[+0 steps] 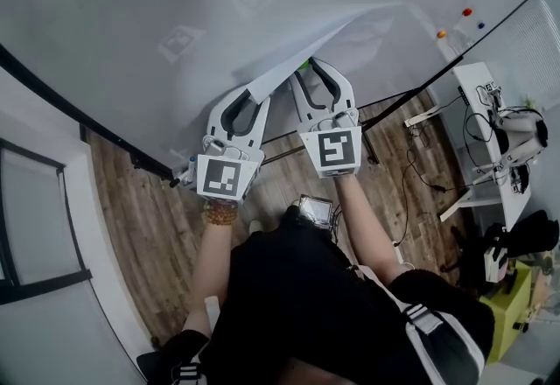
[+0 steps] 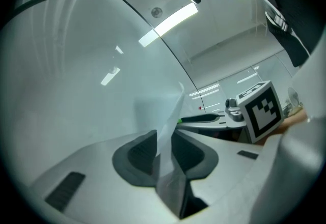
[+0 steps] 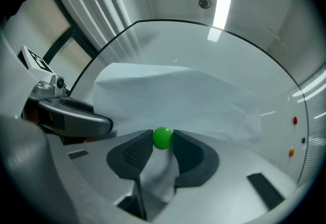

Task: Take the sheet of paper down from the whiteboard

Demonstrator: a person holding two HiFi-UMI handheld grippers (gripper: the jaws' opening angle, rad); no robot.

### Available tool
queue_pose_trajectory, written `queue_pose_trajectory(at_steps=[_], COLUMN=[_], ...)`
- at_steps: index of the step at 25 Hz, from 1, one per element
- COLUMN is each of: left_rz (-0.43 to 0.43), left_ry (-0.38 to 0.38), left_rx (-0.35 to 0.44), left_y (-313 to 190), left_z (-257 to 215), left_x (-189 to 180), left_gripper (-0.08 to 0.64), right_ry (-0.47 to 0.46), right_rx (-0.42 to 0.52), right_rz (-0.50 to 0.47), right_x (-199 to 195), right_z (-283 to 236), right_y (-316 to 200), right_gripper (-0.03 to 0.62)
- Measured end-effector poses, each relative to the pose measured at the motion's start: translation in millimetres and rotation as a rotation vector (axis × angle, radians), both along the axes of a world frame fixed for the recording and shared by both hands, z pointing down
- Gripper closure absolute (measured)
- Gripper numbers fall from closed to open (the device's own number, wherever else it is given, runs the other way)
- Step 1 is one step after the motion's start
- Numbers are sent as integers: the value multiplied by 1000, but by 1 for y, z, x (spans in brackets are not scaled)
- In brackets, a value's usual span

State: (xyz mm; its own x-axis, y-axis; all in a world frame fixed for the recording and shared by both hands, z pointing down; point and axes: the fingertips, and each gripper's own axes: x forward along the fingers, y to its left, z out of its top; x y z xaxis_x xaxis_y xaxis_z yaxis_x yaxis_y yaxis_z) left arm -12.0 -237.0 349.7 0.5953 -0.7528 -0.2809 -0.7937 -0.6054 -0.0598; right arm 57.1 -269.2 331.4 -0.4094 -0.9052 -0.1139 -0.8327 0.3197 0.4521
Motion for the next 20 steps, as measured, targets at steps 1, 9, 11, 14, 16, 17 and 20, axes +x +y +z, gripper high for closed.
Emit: queue_pose_trajectory(at_steps=[1,9,11,14,16,17,20], left_rz=[0,-28,-20,-16,-14,-14,-23], left_ry=[1,62,82,83,96,107,133], left_rx=[-12,-121,-149,-161,-166,-168,-170], left_y=[-1,-11,-12,-12,-13,-12,-12], left_z=[1,4,4,3,3,3,3], left_x=[0,-8,-8,-7,-7,-8,-9], left_gripper=[470,549,551,551,551,551,551], right_ry=[3,24,26,11,-7,-16,-18], right_rx=[-1,-11,-11,-2,5,5,2], right_rz=[0,19,22,27,30,31,35], right_x=[0,1,3,3,2,2,1], right_z=[0,3,4,1,-1,-1,0], right_y=[0,0,0,1,1,1,2], right_gripper=[469,469,469,471,471,471,471])
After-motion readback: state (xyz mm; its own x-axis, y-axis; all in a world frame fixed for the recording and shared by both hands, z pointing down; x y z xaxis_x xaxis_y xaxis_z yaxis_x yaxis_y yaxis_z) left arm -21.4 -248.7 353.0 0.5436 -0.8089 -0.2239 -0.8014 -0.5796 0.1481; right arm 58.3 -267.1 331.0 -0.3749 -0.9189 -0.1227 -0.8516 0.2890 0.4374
